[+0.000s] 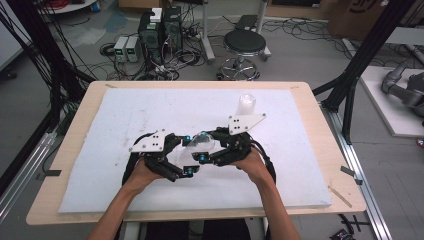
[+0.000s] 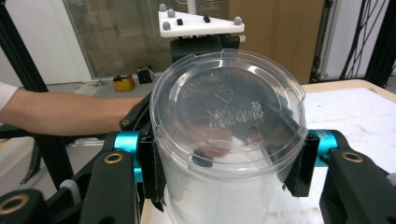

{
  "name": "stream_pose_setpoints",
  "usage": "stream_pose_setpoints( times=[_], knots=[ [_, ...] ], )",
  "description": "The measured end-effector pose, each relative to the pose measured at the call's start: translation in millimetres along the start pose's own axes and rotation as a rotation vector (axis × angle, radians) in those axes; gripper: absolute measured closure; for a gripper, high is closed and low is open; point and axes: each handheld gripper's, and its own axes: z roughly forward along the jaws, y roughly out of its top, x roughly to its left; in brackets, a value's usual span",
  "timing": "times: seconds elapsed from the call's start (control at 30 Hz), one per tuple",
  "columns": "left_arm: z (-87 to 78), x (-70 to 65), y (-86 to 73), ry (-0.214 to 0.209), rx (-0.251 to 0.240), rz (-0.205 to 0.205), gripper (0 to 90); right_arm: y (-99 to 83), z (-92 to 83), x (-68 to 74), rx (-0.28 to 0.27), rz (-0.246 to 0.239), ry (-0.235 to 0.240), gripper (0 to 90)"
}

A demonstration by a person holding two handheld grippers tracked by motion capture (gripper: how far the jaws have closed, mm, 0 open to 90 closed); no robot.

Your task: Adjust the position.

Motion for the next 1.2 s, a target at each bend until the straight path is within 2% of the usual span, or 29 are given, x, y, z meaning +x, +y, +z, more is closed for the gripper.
stream_pose_setpoints(
  times=[0.27,0.6,0.63,0.67,0.7,0.93,0.97,1.07,1.1,1.13,1.17,1.2],
  knots=[
    [0.9,0.7,-0.2,-0.034,-0.014,0.008,27.9,-1.8,1.9,-1.3,-0.005,0.011,0.011,44.7],
    [0.2,0.0,0.4,-0.035,-0.013,0.011,32.3,-1.9,1.3,-0.2,-0.009,0.009,0.01,43.7],
    [0.4,-0.2,0.1,-0.034,-0.008,0.005,32.3,-1.9,2.4,0.8,-0.007,-0.003,-0.004,30.6],
    [0.4,-0.2,0.1,-0.034,-0.008,0.005,32.3,-1.9,2.4,0.8,-0.007,-0.003,-0.004,30.6],
    [0.2,-0.1,0.0,-0.034,0.001,0.007,32.3,-1.5,4.2,2.6,0.006,0.003,-0.053,12.9],
    [-2.4,-0.1,0.2,-0.026,0.025,0.009,32.3,-2.3,-1.2,2.6,0.012,0.008,-0.071,12.9],
    [-3.1,-0.2,0.3,-0.022,0.033,0.012,32.3,-2.6,-2.6,2.7,0.02,0.006,-0.071,12.9],
    [-7.0,0.7,1.7,-0.001,0.101,0.022,32.0,-3.8,-5.7,2.9,0.057,0.001,-0.083,12.9],
    [-8.5,1.6,2.6,0.003,0.124,0.025,32.0,-5.0,-6.5,3.7,0.116,-0.012,-0.099,12.9],
    [-10.1,2.7,3.9,0.004,0.145,0.025,32.0,-5.0,-6.5,3.7,0.116,-0.012,-0.099,12.9],
    [-11.5,3.6,5.5,0.005,0.165,0.022,32.0,-5.6,-6.3,4.1,0.146,-0.017,-0.107,12.9],
    [-12.3,4.1,7.1,0.006,0.183,0.015,32.0,-6.3,-5.8,5.2,0.201,-0.025,-0.114,12.9]
  ],
)
